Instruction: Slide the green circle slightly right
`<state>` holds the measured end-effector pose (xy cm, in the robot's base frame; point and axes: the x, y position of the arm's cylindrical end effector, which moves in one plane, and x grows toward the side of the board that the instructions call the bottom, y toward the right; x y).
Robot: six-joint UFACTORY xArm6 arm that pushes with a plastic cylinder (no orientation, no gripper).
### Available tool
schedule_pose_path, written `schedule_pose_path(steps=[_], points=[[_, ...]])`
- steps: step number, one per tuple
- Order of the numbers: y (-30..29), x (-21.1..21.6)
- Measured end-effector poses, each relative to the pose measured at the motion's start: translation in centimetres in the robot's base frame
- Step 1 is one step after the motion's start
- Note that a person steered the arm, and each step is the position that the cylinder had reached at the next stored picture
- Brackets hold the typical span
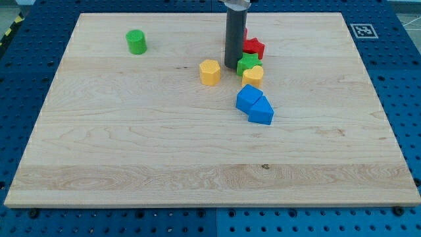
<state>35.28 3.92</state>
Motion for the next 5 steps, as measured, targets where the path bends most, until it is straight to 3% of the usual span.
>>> schedule_pose_path(steps=[1,2,5], points=[[-0.1,0.0],[-3.8,-2.4],[-14.2,-13.9]])
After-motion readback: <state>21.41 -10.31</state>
